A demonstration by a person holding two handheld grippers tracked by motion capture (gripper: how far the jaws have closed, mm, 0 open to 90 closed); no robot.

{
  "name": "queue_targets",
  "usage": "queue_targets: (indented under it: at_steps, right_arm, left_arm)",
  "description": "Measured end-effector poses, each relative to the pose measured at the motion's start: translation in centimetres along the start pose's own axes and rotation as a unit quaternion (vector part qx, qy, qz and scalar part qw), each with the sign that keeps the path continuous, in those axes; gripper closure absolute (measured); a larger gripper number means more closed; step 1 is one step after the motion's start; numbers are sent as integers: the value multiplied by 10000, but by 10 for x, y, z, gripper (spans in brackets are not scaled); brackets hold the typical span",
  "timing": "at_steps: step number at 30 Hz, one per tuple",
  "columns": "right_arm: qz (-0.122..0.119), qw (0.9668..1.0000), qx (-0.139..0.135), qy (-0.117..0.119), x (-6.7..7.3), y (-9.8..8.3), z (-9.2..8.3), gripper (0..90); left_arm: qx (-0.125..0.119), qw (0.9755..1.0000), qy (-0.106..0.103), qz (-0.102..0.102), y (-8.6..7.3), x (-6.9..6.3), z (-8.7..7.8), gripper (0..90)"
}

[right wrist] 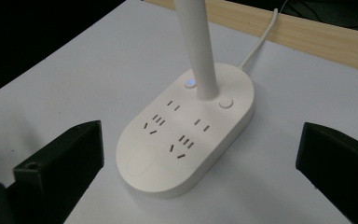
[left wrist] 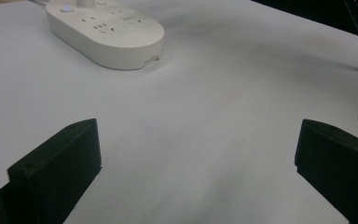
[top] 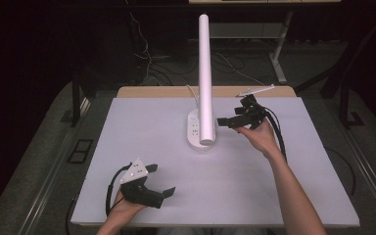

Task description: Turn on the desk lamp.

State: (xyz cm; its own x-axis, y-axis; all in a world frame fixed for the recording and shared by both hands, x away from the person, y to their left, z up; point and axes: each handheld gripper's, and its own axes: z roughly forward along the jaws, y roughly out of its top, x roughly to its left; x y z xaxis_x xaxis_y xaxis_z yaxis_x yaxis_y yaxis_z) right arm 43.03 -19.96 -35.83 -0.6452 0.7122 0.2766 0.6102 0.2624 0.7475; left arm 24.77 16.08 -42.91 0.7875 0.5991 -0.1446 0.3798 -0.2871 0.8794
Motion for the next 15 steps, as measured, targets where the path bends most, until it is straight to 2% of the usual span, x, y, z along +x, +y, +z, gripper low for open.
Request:
queue_targets:
  at_steps: [12,15]
  right_arm:
    - [251,9997,-37,4,-14,10,25,5]
    - [273,9996,-67,-95,-15,12,31,5]
  left_arm:
    - [-33,10000,-2,24,0,0,-1,0]
    - [-34,10000,6,24,0,0,-1,0]
